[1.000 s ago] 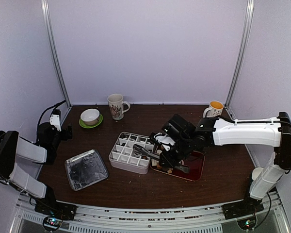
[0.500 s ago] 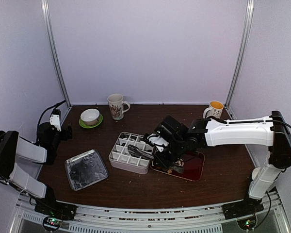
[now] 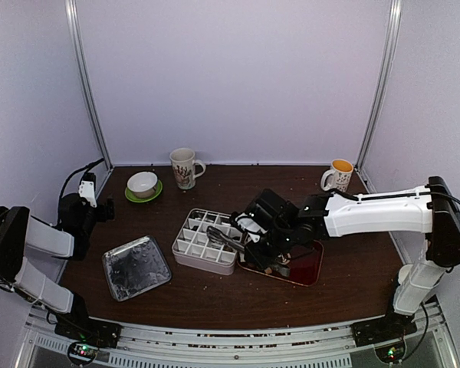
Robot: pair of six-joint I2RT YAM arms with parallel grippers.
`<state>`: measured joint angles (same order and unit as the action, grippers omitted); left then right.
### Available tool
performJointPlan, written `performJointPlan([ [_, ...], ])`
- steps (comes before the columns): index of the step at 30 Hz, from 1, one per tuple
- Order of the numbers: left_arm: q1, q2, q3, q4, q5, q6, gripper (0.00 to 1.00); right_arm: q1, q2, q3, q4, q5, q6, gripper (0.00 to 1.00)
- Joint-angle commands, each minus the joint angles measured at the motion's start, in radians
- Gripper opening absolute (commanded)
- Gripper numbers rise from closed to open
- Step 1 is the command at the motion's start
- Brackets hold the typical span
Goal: Pack the chocolate
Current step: Place the fake chocolate in the empty pocket of the box, then adjust the fake chocolate in the empty pocket of the box.
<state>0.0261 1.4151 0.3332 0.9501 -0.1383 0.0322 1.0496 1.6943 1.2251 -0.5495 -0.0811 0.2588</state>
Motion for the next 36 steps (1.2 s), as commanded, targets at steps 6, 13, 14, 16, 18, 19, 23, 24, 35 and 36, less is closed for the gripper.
performJointPlan([
  [6,0.004,0.008,-0.002,0.061,-0.007,-0.008,0.98,0.003,-0.054,-0.047,0.017,0.068,0.026,0.28],
  [13,0.005,0.008,-0.002,0.061,-0.007,-0.008,0.98,0.005,-0.067,-0.023,0.006,0.078,0.020,0.35],
  [14,0.004,0.008,-0.002,0.060,-0.007,-0.008,0.98,0.006,-0.073,-0.023,0.004,0.081,0.018,0.35],
  [16,0.004,0.008,-0.002,0.061,-0.007,-0.008,0.98,0.005,-0.086,-0.024,-0.004,0.087,0.017,0.35],
  [18,0.004,0.008,-0.002,0.060,-0.007,-0.008,0.98,0.006,-0.101,-0.029,-0.016,0.098,0.022,0.35],
  [19,0.004,0.008,-0.002,0.060,-0.007,-0.008,0.98,0.005,-0.112,-0.033,-0.019,0.101,0.025,0.35],
  [23,0.003,0.008,-0.002,0.060,-0.007,-0.008,0.98,0.004,-0.156,-0.063,-0.030,0.110,0.037,0.35],
  [24,0.005,0.008,-0.002,0.061,-0.007,-0.008,0.98,0.005,-0.164,-0.069,-0.036,0.106,0.038,0.35],
  [35,0.004,0.008,-0.002,0.060,-0.007,-0.008,0.98,0.017,-0.087,0.000,-0.105,0.015,-0.008,0.32],
  [36,0.004,0.008,-0.002,0.060,-0.007,-0.008,0.98,0.022,-0.074,0.010,-0.111,0.014,-0.011,0.32],
])
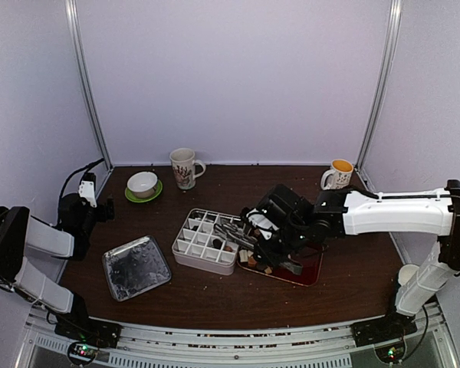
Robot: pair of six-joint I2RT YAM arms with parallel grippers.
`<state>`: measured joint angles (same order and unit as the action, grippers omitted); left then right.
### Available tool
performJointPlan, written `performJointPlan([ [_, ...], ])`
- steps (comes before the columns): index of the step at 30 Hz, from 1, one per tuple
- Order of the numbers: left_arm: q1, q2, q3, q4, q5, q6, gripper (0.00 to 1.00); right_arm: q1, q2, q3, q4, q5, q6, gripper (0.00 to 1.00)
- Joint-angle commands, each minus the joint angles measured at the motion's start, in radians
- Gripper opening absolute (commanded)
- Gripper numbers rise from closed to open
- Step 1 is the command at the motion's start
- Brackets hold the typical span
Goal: Pack the chocolate
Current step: Adjust the fake chocolate in the empty pocket of the box.
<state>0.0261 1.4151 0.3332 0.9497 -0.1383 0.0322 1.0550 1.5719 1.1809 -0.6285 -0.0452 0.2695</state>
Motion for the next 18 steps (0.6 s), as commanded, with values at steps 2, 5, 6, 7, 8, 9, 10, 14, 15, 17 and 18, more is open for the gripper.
performJointPlan([
  [2,0.005,0.009,-0.002,0.061,-0.008,-0.008,0.98,0.025,0.071,0.069,-0.046,-0.021,-0.024,0.32],
  [5,0.004,0.008,-0.002,0.060,-0.007,-0.008,0.98,0.030,0.084,0.074,-0.059,-0.010,-0.020,0.31],
  [6,0.005,0.008,-0.002,0.060,-0.007,-0.008,0.98,0.030,0.086,0.074,-0.063,-0.008,-0.018,0.31],
  [7,0.005,0.008,-0.002,0.061,-0.007,-0.008,0.98,0.030,0.087,0.073,-0.067,-0.005,-0.016,0.31],
  [8,0.004,0.008,-0.002,0.061,-0.007,-0.008,0.98,0.031,0.089,0.075,-0.072,-0.002,-0.014,0.31],
  [9,0.004,0.008,-0.002,0.060,-0.007,-0.008,0.98,0.030,0.093,0.080,-0.080,0.000,-0.011,0.31],
  [10,0.004,0.008,-0.002,0.061,-0.007,-0.008,0.98,0.031,0.102,0.092,-0.093,0.002,-0.009,0.31],
  [14,0.004,0.008,-0.002,0.060,-0.007,-0.008,0.98,0.031,0.142,0.147,-0.135,0.016,-0.007,0.31],
  [15,0.004,0.008,-0.002,0.060,-0.007,-0.008,0.98,0.031,0.148,0.157,-0.144,0.022,-0.007,0.30],
  [17,0.005,0.008,-0.002,0.061,-0.007,-0.008,0.98,0.032,0.149,0.176,-0.158,0.036,-0.004,0.30],
  [18,0.004,0.007,-0.002,0.061,-0.008,-0.008,0.98,0.031,0.142,0.176,-0.159,0.041,0.000,0.30],
])
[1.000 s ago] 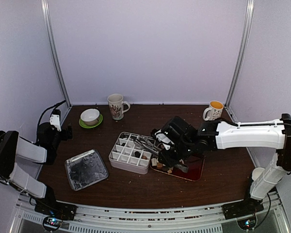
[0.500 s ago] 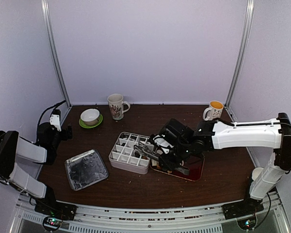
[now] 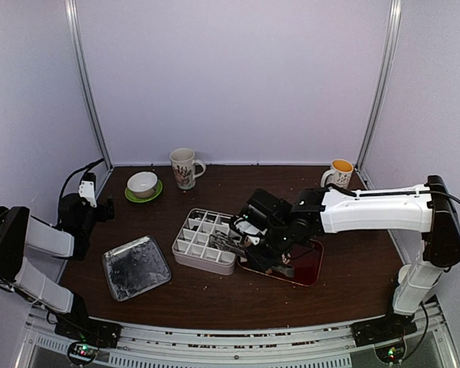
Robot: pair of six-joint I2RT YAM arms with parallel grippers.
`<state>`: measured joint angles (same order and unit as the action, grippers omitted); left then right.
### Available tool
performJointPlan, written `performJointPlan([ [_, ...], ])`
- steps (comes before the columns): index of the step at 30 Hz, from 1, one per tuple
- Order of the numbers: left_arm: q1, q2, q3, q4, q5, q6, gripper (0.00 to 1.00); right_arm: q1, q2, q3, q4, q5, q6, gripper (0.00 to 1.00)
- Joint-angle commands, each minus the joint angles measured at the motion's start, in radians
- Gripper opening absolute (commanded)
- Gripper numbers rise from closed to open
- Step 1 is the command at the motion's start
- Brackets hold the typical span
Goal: Pack the chocolate
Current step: Adjust the fake chocolate in the empty pocket of the box, then pick up the packing box from the center of the board.
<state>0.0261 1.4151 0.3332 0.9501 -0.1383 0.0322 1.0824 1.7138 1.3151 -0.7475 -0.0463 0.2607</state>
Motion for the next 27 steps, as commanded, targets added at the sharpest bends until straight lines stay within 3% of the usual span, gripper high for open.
performJointPlan([
  [1,0.004,0.008,-0.002,0.060,-0.007,-0.008,0.98,0.003,-0.009,0.037,-0.035,0.046,0.013,0.30],
  [11,0.004,0.008,-0.002,0.061,-0.008,-0.009,0.98,-0.077,-0.209,-0.136,0.099,0.025,-0.002,0.30],
  [16,-0.045,-0.115,-0.028,0.000,-0.198,-0.017,0.98,-0.200,-0.334,-0.210,0.140,-0.071,0.012,0.30],
  [19,-0.151,-0.271,0.085,-0.384,-0.392,-0.030,0.98,-0.230,-0.386,-0.200,0.089,-0.058,-0.009,0.28],
  [21,-0.186,-0.313,0.227,-0.773,-0.435,-0.162,0.98,-0.238,-0.400,-0.154,0.016,-0.048,-0.018,0.28],
  [24,-0.200,-0.314,0.426,-1.241,-0.342,-0.398,0.98,-0.243,-0.396,-0.073,-0.119,-0.038,-0.021,0.28],
  [27,-0.201,-0.327,0.460,-1.404,-0.204,-0.505,0.98,-0.249,-0.397,-0.088,-0.162,-0.049,-0.017,0.28],
])
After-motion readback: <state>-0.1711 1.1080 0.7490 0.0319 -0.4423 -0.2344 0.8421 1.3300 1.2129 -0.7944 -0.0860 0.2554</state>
